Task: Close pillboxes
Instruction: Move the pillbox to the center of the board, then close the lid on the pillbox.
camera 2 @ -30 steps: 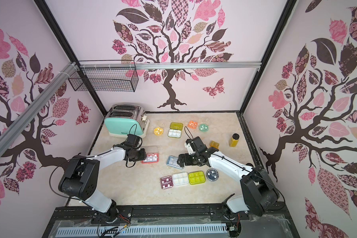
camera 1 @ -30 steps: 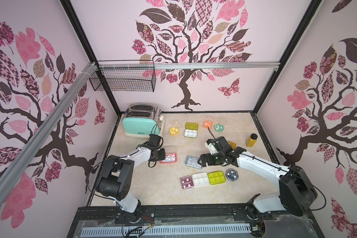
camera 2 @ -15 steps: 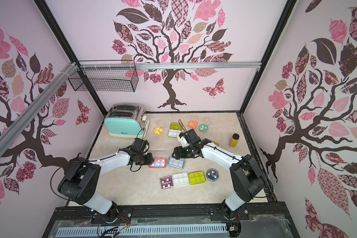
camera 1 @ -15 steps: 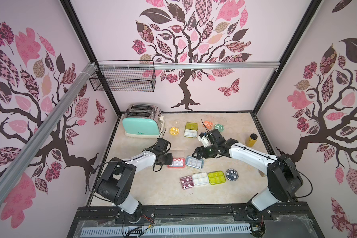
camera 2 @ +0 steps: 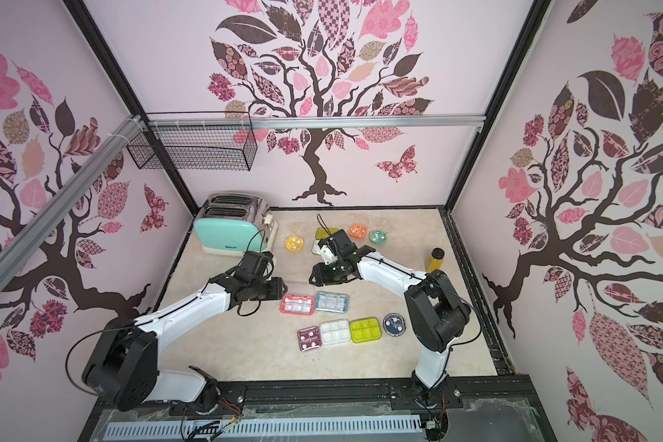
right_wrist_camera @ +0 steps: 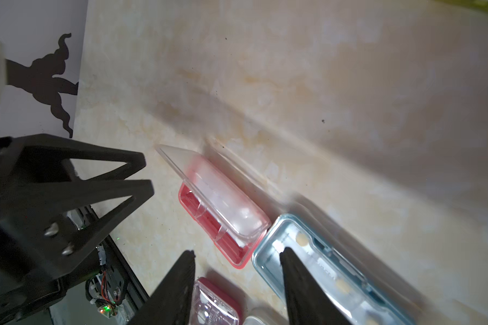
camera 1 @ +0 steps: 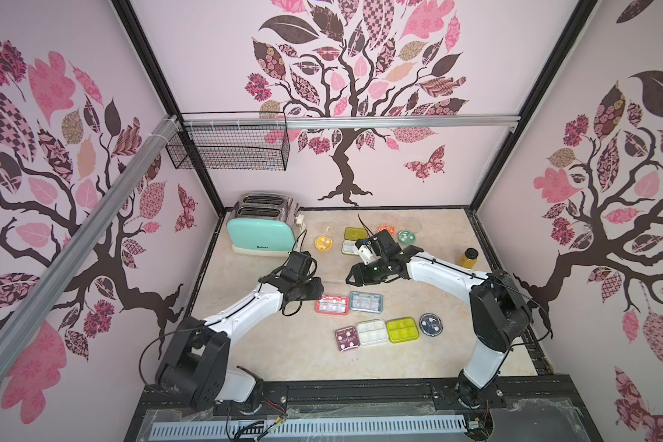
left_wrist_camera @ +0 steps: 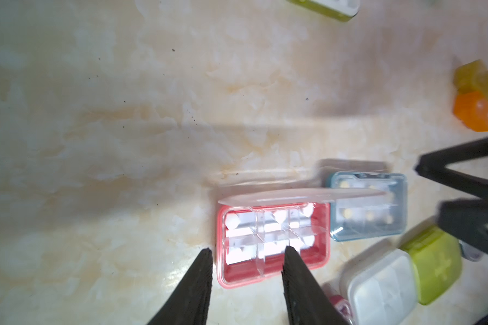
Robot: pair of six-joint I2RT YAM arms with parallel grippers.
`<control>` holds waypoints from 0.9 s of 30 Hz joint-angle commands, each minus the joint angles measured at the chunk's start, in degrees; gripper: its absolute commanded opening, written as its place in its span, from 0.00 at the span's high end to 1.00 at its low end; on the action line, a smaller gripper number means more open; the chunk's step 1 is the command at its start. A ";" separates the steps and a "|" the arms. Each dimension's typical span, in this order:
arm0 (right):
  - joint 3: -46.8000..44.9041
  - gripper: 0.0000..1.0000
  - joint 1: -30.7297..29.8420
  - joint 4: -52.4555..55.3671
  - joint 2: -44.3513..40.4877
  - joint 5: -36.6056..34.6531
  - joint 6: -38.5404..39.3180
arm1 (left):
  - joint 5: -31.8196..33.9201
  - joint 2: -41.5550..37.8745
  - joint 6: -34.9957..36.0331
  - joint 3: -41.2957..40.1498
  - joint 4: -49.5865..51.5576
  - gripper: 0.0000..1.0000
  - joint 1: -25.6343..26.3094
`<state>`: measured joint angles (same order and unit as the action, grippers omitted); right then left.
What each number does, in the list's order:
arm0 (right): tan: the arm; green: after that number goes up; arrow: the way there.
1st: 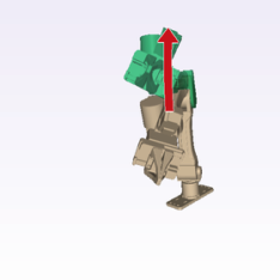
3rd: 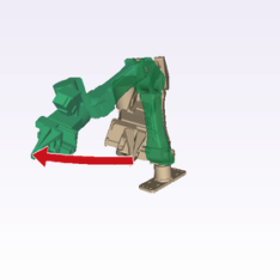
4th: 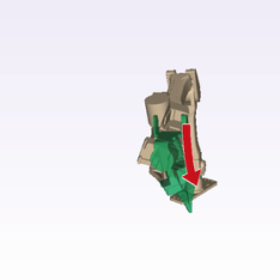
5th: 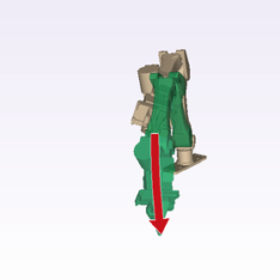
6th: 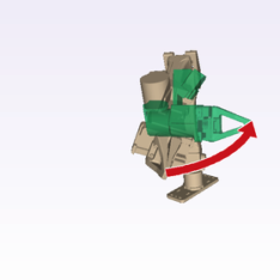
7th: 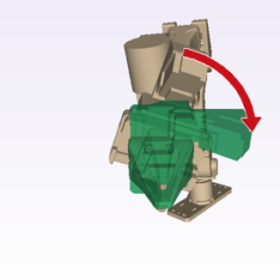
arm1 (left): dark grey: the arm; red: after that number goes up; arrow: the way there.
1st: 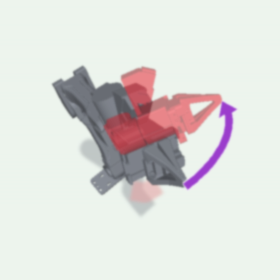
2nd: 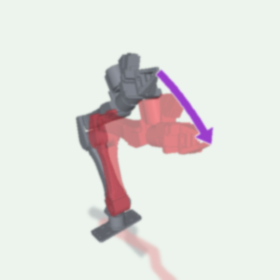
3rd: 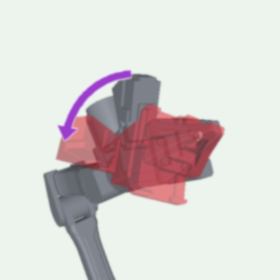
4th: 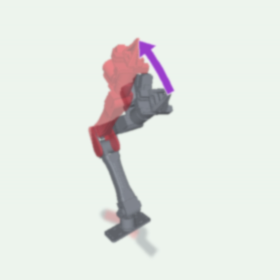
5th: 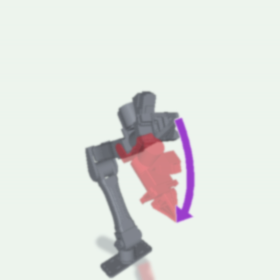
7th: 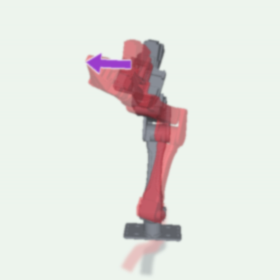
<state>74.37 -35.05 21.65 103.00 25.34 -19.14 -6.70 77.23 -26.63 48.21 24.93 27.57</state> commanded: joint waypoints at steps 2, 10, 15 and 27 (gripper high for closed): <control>3.64 0.53 -0.66 0.87 1.86 1.01 3.26 | -7.46 -4.53 -5.10 -7.57 -1.63 0.57 -0.06; 9.03 0.61 -0.86 3.85 6.22 3.76 6.17 | -11.48 -3.16 -9.46 -14.89 -8.28 0.57 -0.06; 11.42 0.63 -1.46 6.87 8.83 3.70 7.68 | -12.16 -1.41 -10.24 -16.20 -10.99 0.60 -0.06; 13.03 0.64 -3.28 9.88 10.15 3.54 8.37 | -11.24 3.53 -11.34 -16.24 -14.47 0.67 -0.06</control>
<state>85.89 -37.85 29.45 113.34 28.56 -11.53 -18.11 80.58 -37.52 32.51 12.64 27.53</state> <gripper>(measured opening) 0.362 0.336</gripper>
